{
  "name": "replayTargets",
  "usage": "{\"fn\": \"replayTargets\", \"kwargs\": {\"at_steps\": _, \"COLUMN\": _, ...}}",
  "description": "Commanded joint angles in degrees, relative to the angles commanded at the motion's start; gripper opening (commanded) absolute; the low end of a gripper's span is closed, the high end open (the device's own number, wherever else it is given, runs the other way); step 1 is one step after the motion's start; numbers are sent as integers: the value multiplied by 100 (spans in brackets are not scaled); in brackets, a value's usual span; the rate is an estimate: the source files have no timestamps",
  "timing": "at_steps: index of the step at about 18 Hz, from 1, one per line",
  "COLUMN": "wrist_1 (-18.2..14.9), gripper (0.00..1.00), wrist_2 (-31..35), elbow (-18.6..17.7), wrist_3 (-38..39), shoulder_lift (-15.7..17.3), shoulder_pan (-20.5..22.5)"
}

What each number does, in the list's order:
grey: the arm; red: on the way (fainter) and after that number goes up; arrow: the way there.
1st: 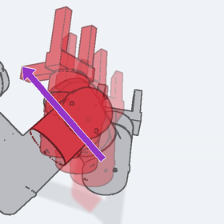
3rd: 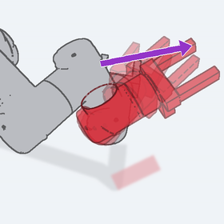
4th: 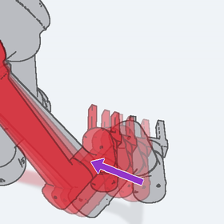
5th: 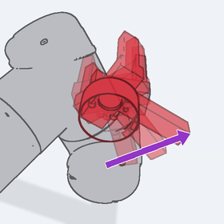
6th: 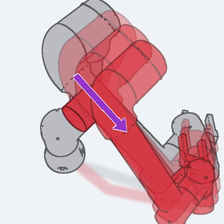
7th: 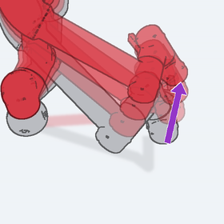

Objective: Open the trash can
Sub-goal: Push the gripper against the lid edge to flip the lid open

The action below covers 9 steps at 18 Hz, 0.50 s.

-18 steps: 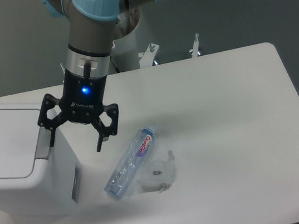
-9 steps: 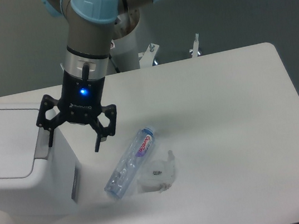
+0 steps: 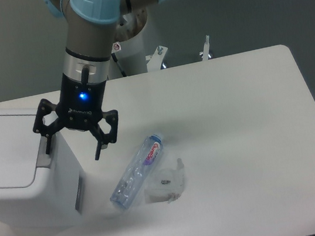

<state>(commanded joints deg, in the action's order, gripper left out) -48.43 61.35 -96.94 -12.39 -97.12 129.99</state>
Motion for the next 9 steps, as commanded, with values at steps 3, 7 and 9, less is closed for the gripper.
{"fn": "replayTargets", "kwargs": {"at_steps": 3, "wrist_1": 17, "gripper": 100, "wrist_2": 0, "elbow": 18, "wrist_3": -18, "shoulder_lift": -44, "shoulder_pan": -9}}
{"fn": "replayTargets", "kwargs": {"at_steps": 7, "wrist_1": 18, "gripper": 100, "wrist_2": 0, "elbow": 70, "wrist_3": 9, "shoulder_lift": -27, "shoulder_pan": -18}}
{"fn": "replayTargets", "kwargs": {"at_steps": 9, "wrist_1": 26, "gripper": 100, "wrist_2": -9, "elbow": 166, "wrist_3": 0, "shoulder_lift": 0, "shoulder_pan": -9}}
